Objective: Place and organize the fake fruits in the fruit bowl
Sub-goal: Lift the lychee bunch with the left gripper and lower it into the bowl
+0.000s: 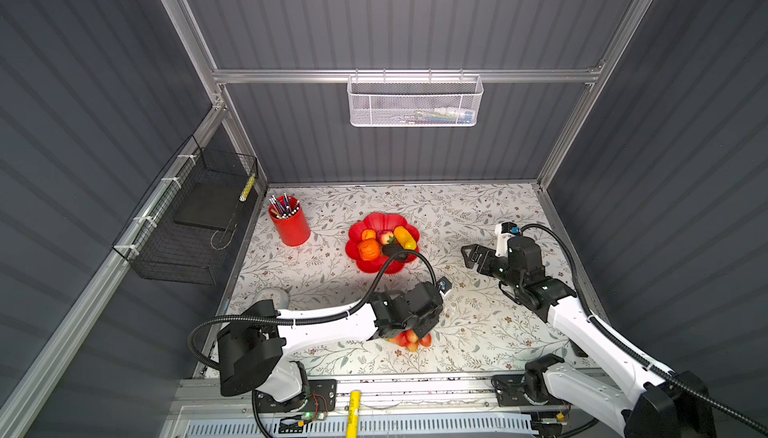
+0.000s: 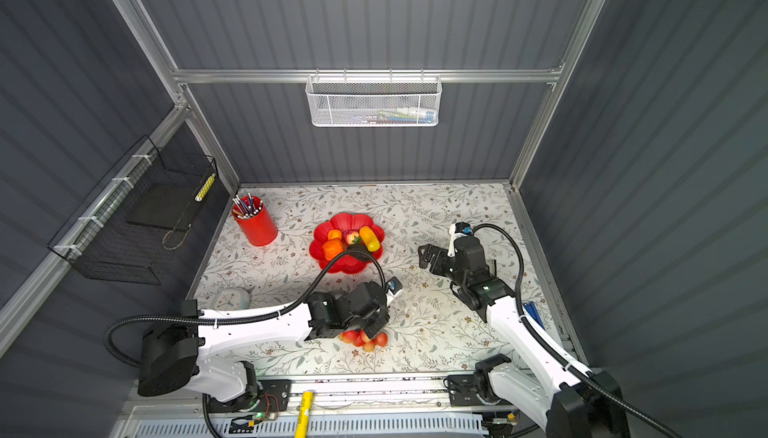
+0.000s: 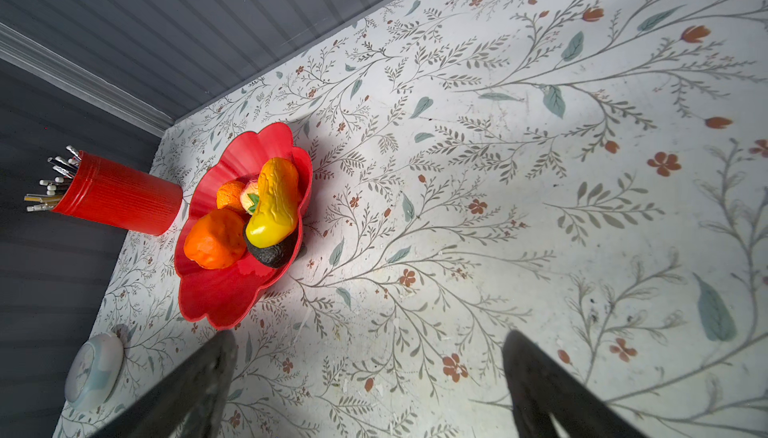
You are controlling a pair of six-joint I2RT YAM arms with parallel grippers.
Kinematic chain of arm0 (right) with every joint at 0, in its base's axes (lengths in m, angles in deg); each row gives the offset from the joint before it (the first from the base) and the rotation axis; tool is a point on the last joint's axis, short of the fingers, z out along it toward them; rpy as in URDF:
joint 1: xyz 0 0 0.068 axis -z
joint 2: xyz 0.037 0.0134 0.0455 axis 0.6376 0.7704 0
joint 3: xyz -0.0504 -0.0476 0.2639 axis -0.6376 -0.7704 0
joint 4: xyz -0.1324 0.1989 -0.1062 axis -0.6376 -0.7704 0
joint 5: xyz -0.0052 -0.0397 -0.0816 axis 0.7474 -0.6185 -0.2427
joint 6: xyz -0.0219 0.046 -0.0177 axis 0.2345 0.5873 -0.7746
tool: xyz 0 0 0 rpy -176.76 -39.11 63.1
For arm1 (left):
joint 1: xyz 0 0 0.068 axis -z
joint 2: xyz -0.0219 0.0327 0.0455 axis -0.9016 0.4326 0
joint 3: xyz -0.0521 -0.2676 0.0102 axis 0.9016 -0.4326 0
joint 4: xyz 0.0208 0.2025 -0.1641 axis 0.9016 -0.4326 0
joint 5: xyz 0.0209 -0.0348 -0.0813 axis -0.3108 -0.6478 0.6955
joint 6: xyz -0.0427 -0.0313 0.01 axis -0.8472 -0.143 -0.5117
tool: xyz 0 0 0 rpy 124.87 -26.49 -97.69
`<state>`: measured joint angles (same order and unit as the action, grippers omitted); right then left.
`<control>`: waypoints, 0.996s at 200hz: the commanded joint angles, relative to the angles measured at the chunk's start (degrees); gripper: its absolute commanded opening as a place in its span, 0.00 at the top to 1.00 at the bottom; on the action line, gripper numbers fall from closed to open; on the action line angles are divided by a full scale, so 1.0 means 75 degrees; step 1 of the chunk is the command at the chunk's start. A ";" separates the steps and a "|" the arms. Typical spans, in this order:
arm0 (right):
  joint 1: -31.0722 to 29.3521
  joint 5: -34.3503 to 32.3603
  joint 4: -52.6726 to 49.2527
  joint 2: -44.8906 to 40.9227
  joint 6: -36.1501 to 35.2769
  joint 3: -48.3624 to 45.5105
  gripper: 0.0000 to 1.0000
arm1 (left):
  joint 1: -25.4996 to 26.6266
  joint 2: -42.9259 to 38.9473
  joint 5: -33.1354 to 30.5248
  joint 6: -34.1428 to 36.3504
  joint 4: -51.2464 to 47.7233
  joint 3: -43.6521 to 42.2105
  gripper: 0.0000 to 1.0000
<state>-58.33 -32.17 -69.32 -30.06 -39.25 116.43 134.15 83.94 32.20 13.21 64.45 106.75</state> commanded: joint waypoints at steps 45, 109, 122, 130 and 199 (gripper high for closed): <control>0.0057 0.0081 0.0013 -0.0015 0.0041 -0.0114 0.01 | 0.0012 -0.0629 -0.0509 -0.0029 -0.0698 0.0463 0.97; 0.0117 0.0044 -0.0183 -0.0265 -0.0028 -0.0055 0.01 | -0.0930 -0.1654 -0.1686 0.0952 -0.2070 0.1673 1.00; 0.0132 0.0058 -0.0228 -0.0311 -0.0033 -0.0043 0.01 | -0.1500 -0.1633 -0.1633 0.1255 -0.2220 0.1973 1.00; 0.0139 0.0068 -0.0271 -0.0346 -0.0033 -0.0041 0.01 | -0.1782 -0.1552 -0.1677 0.1467 -0.2338 0.2217 1.00; 0.0217 -0.0077 -0.0552 -0.0720 -0.0116 -0.0107 0.01 | -0.3427 0.0556 -0.1269 0.2429 -0.2669 0.4680 1.00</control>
<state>-57.24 -32.10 -71.53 -34.21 -39.36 116.12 110.32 82.85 21.84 27.44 46.68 136.50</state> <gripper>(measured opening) 0.989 0.098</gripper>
